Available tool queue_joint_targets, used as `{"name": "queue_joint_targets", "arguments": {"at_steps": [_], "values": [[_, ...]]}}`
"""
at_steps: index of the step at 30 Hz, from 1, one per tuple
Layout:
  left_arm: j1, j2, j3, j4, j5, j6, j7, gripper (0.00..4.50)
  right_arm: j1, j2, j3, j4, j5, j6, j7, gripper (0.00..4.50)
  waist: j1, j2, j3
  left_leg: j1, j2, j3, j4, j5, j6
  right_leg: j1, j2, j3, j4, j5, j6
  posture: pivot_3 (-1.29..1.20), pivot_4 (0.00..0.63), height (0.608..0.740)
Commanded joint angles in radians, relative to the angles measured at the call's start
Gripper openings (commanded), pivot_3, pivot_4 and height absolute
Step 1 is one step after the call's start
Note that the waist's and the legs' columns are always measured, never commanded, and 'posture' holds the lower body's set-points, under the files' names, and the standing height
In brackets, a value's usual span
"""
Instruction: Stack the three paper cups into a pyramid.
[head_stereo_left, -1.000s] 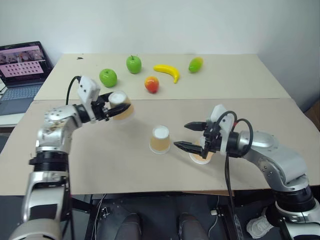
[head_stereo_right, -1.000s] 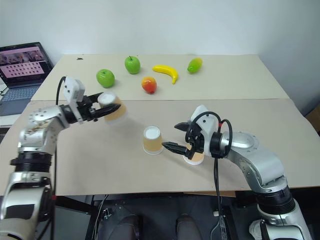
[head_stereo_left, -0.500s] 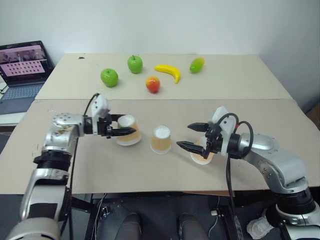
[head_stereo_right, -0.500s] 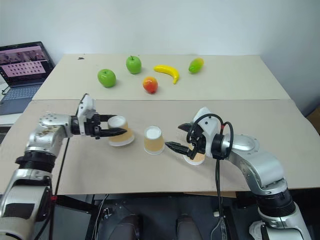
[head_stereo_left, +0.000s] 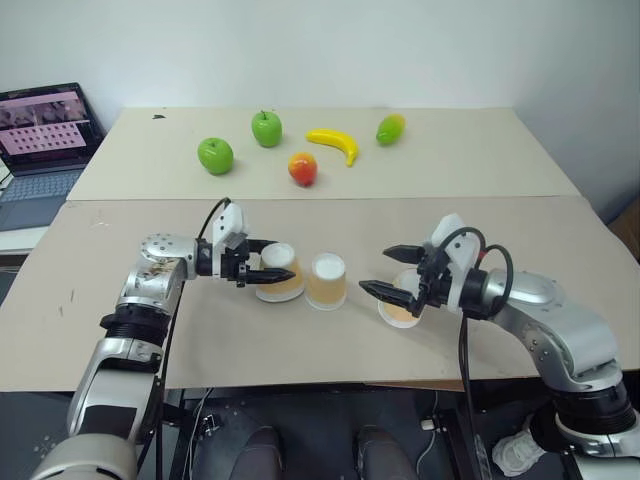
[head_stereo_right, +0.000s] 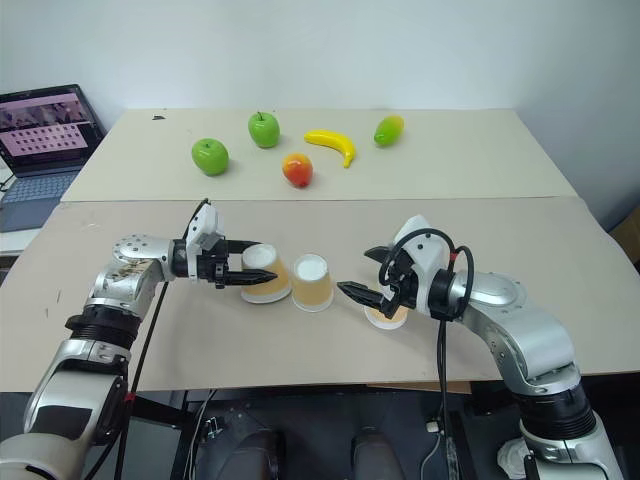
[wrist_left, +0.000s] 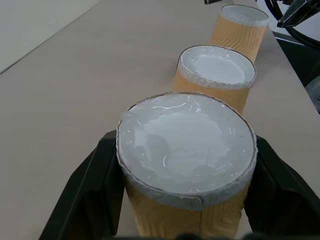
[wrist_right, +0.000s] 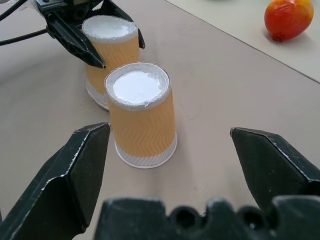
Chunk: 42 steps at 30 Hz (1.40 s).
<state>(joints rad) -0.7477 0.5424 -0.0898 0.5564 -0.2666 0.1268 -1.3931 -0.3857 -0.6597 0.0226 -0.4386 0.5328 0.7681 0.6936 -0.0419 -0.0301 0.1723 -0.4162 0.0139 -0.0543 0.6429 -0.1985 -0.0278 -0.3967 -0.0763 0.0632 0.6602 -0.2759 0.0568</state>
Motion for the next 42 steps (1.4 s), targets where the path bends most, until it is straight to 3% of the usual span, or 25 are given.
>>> {"name": "queue_joint_targets", "arguments": {"at_steps": [1,11,13,14,15,17,25,35,42], "values": [[0.003,-0.003,-0.006,-0.005,0.018,-0.037,-0.001,2.59,-0.014,-0.014,-0.044,-0.035,0.01,-0.008,-0.002,4.5,0.001,0.0,0.0,0.0,0.0,0.0,0.0,0.0,0.0,0.0,0.0,0.0,0.0,0.0,0.0,0.0,0.15,0.732],[0.01,-0.033,-0.017,-0.008,0.041,-0.035,0.036,2.59,-0.019,-0.013,-0.044,-0.028,0.009,-0.009,0.004,4.5,0.006,0.0,0.0,0.001,0.0,0.0,0.001,0.0,0.0,0.002,0.0,0.0,0.0,0.0,0.0,0.0,0.15,0.732],[0.009,-0.034,-0.013,-0.01,0.039,-0.021,0.044,3.58,-0.019,-0.013,-0.044,-0.028,0.009,-0.009,0.004,4.5,0.007,0.0,0.0,0.001,0.0,0.0,0.001,0.0,0.0,0.002,0.0,0.0,0.0,0.0,0.0,0.0,0.15,0.732],[0.008,-0.033,-0.012,-0.01,0.037,-0.018,0.044,3.71,-0.02,-0.013,-0.043,-0.027,0.008,-0.009,0.005,4.5,0.006,0.0,0.0,0.001,0.0,0.0,0.001,0.0,0.0,0.002,0.0,0.0,0.0,0.0,0.0,0.0,0.15,0.732],[0.007,-0.034,-0.011,-0.011,0.037,-0.017,0.046,4.2,-0.02,-0.014,-0.043,-0.025,0.007,-0.01,0.006,4.5,0.005,0.0,0.0,0.001,0.0,0.0,0.001,0.0,0.0,0.002,0.0,0.0,0.0,0.0,0.0,0.0,0.15,0.732],[0.004,-0.029,-0.006,-0.015,0.042,-0.025,0.056,4.47,-0.022,-0.015,-0.041,-0.022,0.005,-0.011,0.008,4.5,0.004,0.0,0.0,0.001,0.0,0.0,0.001,0.0,0.0,0.002,0.0,0.0,0.0,0.0,0.0,0.0,0.15,0.732],[-0.001,0.04,0.019,-0.105,0.01,0.057,0.028,4.47,-0.027,-0.011,-0.032,-0.013,0.004,-0.01,0.013,4.5,-0.001,0.0,0.0,0.001,0.0,0.0,0.001,0.0,0.0,0.001,0.0,0.0,0.0,0.0,0.0,0.0,0.15,0.732],[-0.001,0.225,0.072,-0.402,-0.149,0.376,-0.047,4.47,-0.02,-0.022,-0.052,-0.009,0.017,-0.013,0.04,4.5,-0.001,0.0,0.0,0.001,0.0,0.0,0.001,0.0,0.0,0.001,0.0,0.0,0.001,0.0,0.0,0.0,0.15,0.732],[0.006,0.247,0.081,-0.457,-0.176,0.43,-0.021,4.47,0.135,-0.217,-0.338,0.056,0.061,-0.053,0.192,4.5,0.018,0.0,0.0,0.0,0.0,0.0,0.001,0.0,0.001,0.002,-0.001,0.0,-0.002,0.0,0.0,0.0,0.15,0.732]]}}
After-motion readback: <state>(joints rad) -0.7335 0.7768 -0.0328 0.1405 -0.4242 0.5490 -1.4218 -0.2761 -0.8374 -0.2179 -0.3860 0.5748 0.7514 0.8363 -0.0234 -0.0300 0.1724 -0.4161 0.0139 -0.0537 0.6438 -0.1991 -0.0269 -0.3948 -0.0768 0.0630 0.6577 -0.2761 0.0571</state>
